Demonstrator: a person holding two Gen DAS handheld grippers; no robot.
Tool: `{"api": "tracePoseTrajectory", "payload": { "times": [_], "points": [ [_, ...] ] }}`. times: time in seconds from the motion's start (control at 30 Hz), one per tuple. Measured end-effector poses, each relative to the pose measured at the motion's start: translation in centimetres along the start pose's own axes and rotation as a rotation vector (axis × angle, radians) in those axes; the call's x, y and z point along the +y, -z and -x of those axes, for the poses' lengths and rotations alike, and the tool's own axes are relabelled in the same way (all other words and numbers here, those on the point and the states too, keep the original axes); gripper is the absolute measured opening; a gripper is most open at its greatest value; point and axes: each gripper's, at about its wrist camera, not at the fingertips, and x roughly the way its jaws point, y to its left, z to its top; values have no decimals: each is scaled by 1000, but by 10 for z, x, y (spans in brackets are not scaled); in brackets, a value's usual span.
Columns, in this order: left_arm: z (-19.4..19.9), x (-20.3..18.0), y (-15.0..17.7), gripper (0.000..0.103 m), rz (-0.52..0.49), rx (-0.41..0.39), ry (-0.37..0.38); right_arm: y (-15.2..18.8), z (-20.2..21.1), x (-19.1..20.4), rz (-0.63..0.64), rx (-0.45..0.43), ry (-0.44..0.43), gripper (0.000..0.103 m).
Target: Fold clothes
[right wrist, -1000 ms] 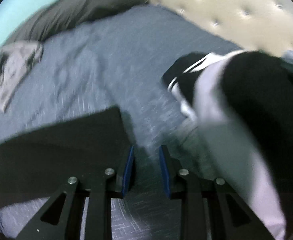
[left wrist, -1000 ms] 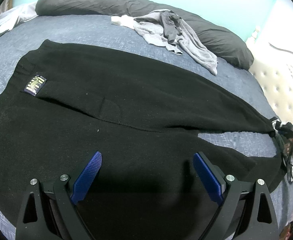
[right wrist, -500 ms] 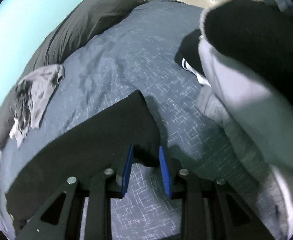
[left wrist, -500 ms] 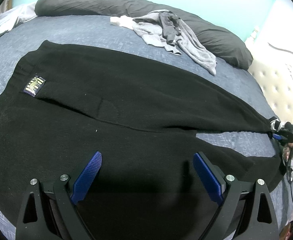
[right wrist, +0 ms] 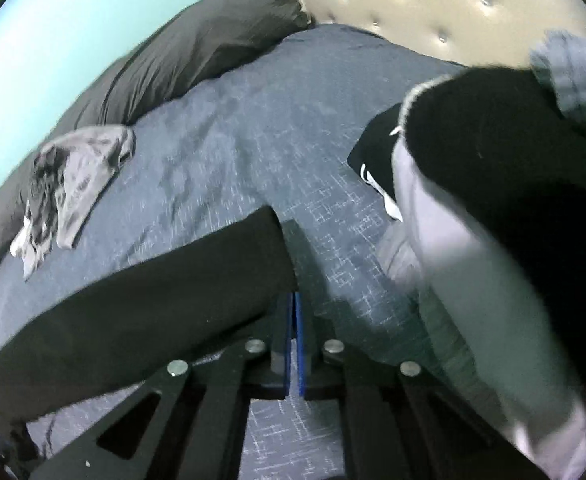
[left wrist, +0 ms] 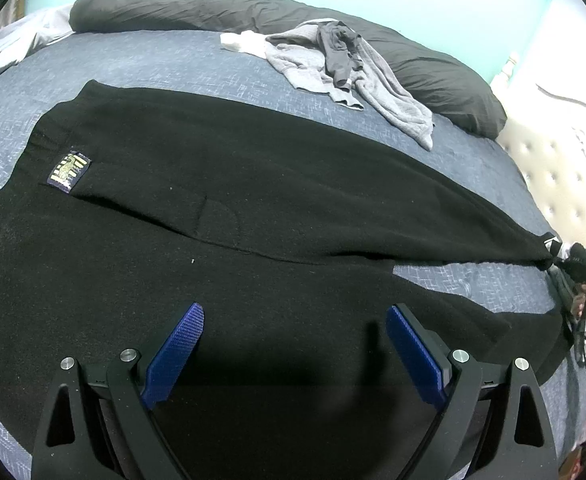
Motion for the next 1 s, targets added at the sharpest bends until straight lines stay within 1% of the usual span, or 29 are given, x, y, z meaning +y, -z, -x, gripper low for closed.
{"api": "tracePoseTrajectory", "payload": {
  "times": [0.03,0.1,0.17,0.23,0.3,0.4,0.43,0.5,0.53,0.6,0.63,0.67,0.83,0.9,0.93,1.0],
  "points": [
    [0,0,0,95,1,-1,1,-1,1,0,9,-3,2,1],
    [0,1,-1,95,3,-2,2,-3,-3,0,29,2,51,0],
    [0,1,-1,95,4,-2,2,-1,-13,-6,14,59,59,0],
    [0,1,-1,95,5,-3,3,1,-10,-4,27,48,53,0],
    [0,1,-1,95,4,-3,3,2,-3,0,23,24,16,0],
    [1,0,-2,95,6,-4,4,2,1,9,-18,27,-51,1],
    [1,0,-2,95,6,-4,5,2,3,14,-18,25,-71,4],
    [1,0,-2,95,5,-5,6,1,-2,24,-37,49,-99,13],
    [1,0,-2,95,5,-6,7,0,-6,28,-61,71,-121,23],
    [2,1,-3,95,8,-7,8,0,-8,30,-121,76,-132,25],
    [2,2,-3,95,10,-8,9,0,-11,28,-160,84,-140,28],
    [2,2,-3,95,11,-8,9,1,-13,26,-200,93,-148,33],
    [3,4,-3,95,17,-10,9,6,-22,15,-385,142,-154,35],
    [4,3,-3,95,15,-11,9,9,-25,11,-434,154,-153,40],
    [4,3,-3,95,14,-11,9,8,-27,10,-446,158,-147,45],
    [3,3,-3,95,14,-11,9,8,-32,6,-478,160,-136,45]
  ]
}}
